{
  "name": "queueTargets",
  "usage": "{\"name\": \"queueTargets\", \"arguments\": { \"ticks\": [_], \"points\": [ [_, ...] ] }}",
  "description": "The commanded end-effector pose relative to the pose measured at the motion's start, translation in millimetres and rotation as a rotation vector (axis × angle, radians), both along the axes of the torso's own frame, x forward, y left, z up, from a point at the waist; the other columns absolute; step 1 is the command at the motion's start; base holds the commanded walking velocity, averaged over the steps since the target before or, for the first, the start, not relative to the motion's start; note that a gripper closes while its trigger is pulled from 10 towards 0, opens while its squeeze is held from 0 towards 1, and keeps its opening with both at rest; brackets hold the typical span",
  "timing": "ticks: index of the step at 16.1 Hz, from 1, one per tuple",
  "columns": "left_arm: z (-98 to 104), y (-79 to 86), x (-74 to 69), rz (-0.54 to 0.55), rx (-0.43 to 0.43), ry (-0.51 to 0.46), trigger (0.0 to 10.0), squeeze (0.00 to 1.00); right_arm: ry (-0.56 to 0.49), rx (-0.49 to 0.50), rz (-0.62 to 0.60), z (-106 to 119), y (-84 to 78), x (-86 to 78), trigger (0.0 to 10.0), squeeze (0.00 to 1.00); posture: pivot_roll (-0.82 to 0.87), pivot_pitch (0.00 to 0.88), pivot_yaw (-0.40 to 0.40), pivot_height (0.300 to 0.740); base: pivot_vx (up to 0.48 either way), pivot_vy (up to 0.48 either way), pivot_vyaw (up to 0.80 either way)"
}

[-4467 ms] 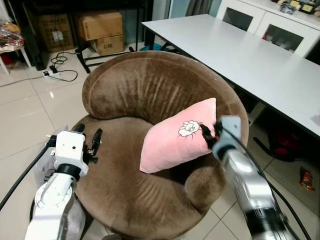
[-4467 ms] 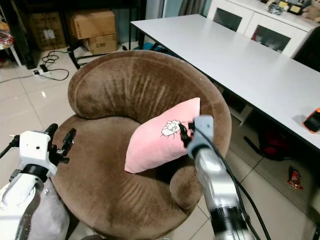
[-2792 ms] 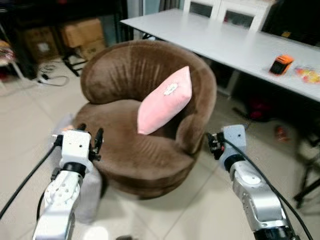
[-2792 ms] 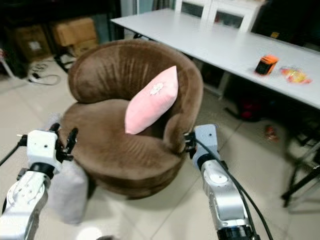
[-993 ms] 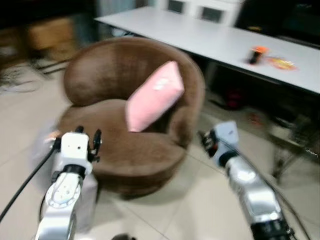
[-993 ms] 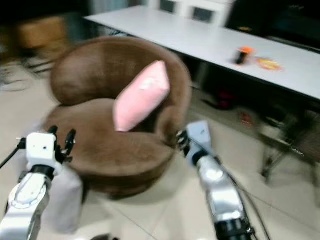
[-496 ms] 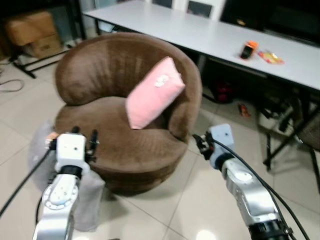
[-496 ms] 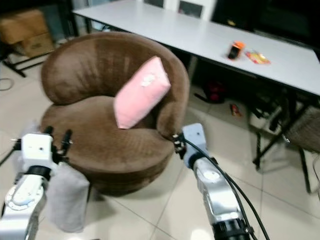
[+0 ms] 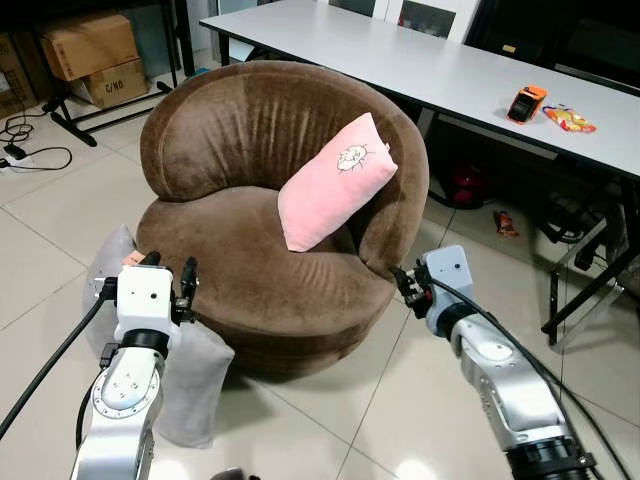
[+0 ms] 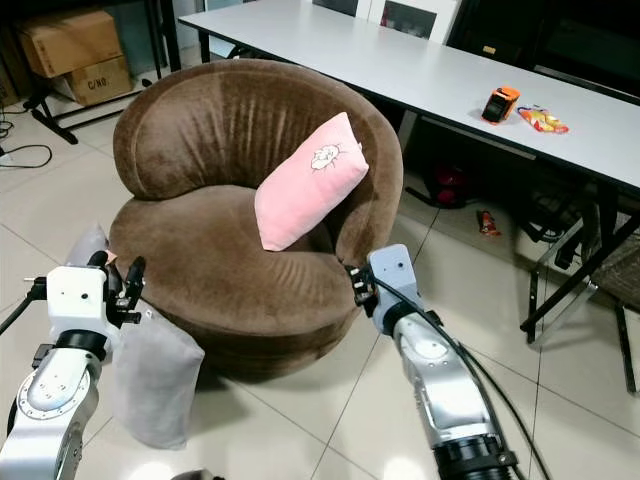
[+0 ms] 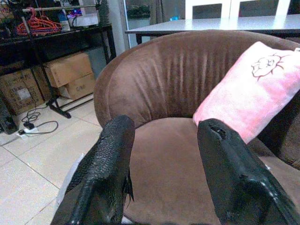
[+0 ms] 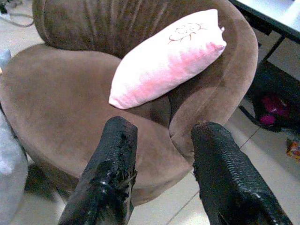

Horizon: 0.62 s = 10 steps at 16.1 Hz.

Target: Move the pillow to the sofa from floor

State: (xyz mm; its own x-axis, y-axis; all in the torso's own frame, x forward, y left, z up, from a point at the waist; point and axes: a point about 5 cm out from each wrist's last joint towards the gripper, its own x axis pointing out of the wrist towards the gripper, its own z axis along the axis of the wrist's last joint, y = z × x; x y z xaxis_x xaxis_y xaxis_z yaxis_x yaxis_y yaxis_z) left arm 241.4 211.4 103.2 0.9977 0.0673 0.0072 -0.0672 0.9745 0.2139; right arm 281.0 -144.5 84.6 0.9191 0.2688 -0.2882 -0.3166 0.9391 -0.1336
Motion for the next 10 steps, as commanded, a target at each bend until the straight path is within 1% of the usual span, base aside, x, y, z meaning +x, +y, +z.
{"name": "queueTargets", "arguments": {
  "ticks": [1, 2, 4, 6, 10],
  "points": [
    [4, -4.1, 2.6, -0.010, 0.007, -0.020, 10.0, 0.00, -0.008, -0.018, 0.016, 0, 0.0, 1.5, 10.0, 0.00, 0.03, 0.000, -0.088, 0.740, 0.000, 0.375, 0.80],
    [5, -3.8, 2.6, -0.009, 0.008, -0.022, 10.0, 0.00, -0.007, -0.011, 0.008, -2, 0.6, 0.9, 10.0, 0.00, 0.03, 0.000, -0.088, 0.740, 0.000, 0.386, 0.80],
    [5, -3.8, 2.8, -0.008, 0.008, -0.024, 10.0, 0.00, 0.006, 0.019, -0.019, -5, 0.4, -0.6, 10.0, 0.00, 0.04, 0.000, -0.089, 0.740, 0.000, 0.394, 0.00],
    [5, -3.4, 2.2, -0.004, 0.008, -0.024, 10.0, 0.00, 0.018, 0.017, -0.013, -12, 2.0, -3.3, 10.0, 0.00, 0.04, 0.000, -0.089, 0.740, 0.000, 0.407, 0.00],
    [5, -2.7, 1.8, -0.002, 0.008, -0.023, 10.0, 0.00, 0.028, 0.014, -0.012, -16, -1.5, -0.9, 10.0, 0.00, 0.03, 0.000, -0.091, 0.740, 0.000, 0.427, 0.00]
  ]
}}
